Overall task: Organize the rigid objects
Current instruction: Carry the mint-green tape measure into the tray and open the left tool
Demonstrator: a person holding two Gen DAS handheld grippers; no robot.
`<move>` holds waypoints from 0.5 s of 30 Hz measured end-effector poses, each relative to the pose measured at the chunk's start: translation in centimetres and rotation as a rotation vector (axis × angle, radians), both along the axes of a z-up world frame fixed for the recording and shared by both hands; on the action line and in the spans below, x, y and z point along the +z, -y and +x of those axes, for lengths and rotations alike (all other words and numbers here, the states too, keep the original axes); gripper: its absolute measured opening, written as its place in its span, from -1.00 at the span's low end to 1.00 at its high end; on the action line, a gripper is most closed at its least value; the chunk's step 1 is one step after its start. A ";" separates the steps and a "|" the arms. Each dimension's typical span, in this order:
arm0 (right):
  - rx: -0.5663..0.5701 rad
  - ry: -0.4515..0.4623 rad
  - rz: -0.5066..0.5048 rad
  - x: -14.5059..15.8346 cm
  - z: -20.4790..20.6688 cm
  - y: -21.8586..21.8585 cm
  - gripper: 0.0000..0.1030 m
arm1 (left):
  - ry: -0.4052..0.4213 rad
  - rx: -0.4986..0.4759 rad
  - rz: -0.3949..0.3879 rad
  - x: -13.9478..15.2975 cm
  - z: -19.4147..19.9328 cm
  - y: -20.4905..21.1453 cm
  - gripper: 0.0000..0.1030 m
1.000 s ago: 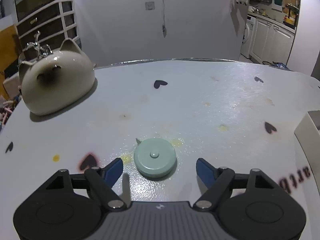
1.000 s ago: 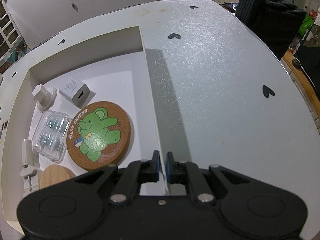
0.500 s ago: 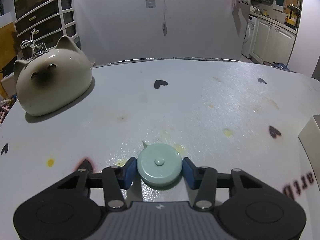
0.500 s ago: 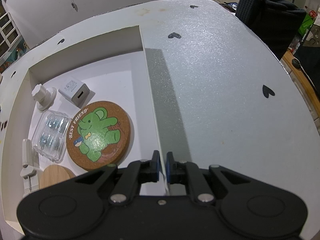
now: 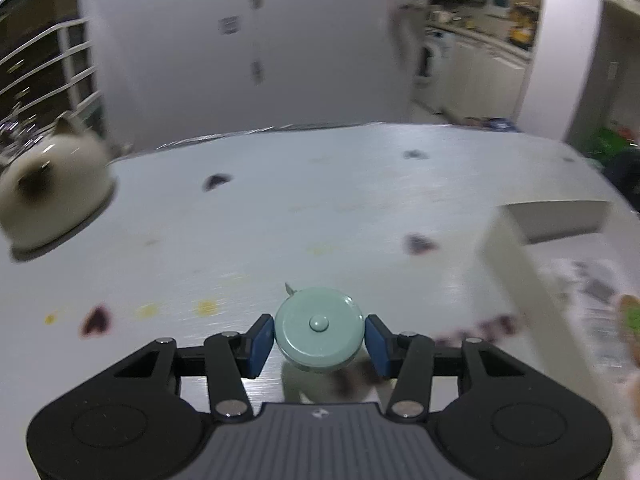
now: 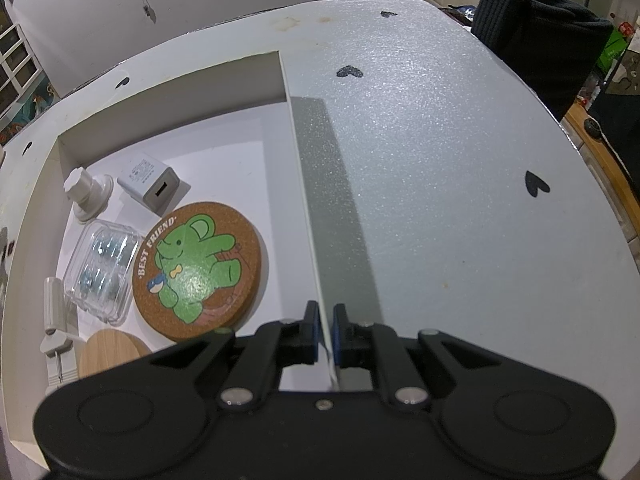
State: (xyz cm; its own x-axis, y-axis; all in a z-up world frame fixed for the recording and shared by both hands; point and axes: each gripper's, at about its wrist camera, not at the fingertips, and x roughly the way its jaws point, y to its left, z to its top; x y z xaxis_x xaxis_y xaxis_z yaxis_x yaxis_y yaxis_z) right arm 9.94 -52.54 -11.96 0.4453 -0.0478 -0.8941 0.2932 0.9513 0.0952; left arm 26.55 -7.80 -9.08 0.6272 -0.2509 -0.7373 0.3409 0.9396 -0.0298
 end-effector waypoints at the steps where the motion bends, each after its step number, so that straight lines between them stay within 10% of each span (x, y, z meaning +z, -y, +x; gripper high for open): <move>1: 0.000 0.001 0.000 0.0 0.0 0.0 -0.83 | 0.004 -0.030 -0.011 0.5 -0.4 0.8 -0.02; 15: -0.001 0.003 0.001 0.1 -0.1 0.1 -0.87 | 0.103 -0.371 -0.127 6.4 -3.3 12.0 -0.02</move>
State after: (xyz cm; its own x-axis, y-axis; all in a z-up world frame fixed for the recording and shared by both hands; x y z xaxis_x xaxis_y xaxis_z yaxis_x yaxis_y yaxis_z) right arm 9.88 -52.66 -11.88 0.4480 -0.0479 -0.8928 0.2942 0.9509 0.0966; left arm 23.25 -19.81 -2.67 0.5459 -0.5593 -0.6239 0.6636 0.7431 -0.0855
